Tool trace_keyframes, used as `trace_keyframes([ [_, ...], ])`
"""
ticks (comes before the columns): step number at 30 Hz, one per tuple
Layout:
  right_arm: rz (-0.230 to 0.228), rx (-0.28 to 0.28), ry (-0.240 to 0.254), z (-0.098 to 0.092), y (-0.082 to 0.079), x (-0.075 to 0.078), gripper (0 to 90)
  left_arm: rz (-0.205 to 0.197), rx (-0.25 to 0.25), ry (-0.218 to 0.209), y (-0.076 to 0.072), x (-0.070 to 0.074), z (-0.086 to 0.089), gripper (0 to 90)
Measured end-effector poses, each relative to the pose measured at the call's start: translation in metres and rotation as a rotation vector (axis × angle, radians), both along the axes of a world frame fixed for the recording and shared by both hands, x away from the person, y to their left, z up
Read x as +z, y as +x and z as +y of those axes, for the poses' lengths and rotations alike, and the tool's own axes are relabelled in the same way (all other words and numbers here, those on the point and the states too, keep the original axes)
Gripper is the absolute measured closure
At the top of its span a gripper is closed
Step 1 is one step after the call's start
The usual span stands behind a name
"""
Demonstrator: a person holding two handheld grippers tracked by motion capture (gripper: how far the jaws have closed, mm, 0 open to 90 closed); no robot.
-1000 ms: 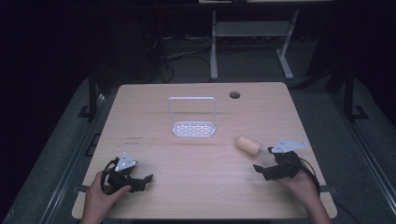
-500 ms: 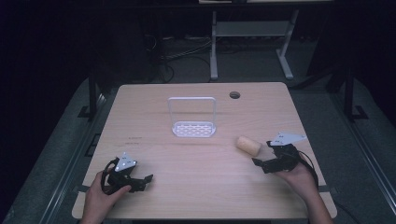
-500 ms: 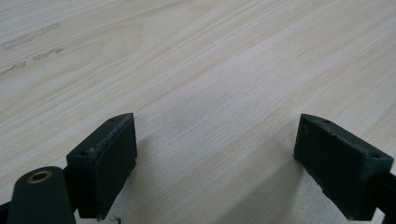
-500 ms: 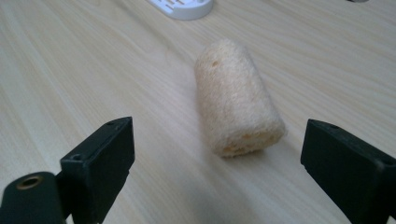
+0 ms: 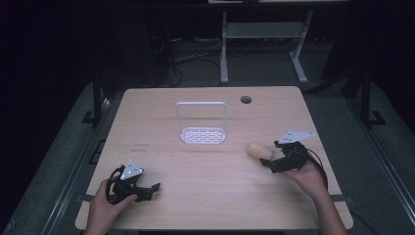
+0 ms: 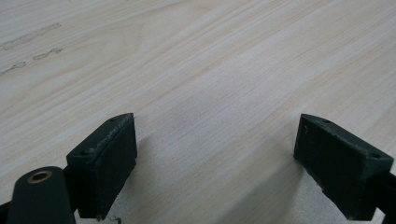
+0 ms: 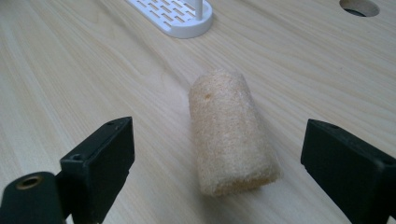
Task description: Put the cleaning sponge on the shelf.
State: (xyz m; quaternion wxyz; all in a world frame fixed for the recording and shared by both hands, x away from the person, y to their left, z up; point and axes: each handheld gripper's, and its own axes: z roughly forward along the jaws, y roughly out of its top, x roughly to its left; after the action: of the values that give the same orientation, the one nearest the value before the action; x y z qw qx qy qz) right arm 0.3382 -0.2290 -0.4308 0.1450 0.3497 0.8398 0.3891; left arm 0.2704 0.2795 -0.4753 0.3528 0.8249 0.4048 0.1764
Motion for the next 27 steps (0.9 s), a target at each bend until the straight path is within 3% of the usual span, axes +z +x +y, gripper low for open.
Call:
trace_keyframes([
  [9, -0.001, 0.009, 0.008, 0.008, 0.015, 0.001, 9.9, 0.0, 0.0, 0.0, 0.0, 0.0, 0.0, 12.7],
  [21, 0.027, 0.037, 0.014, 0.015, 0.032, -0.01, 9.9, 0.0, 0.0, 0.0, 0.0, 0.0, 0.0, 12.7],
  [27, 0.049, 0.038, -0.021, 0.02, 0.037, -0.021, 9.9, 0.0, 0.0, 0.001, 0.0, 0.0, 0.0, 12.7],
])
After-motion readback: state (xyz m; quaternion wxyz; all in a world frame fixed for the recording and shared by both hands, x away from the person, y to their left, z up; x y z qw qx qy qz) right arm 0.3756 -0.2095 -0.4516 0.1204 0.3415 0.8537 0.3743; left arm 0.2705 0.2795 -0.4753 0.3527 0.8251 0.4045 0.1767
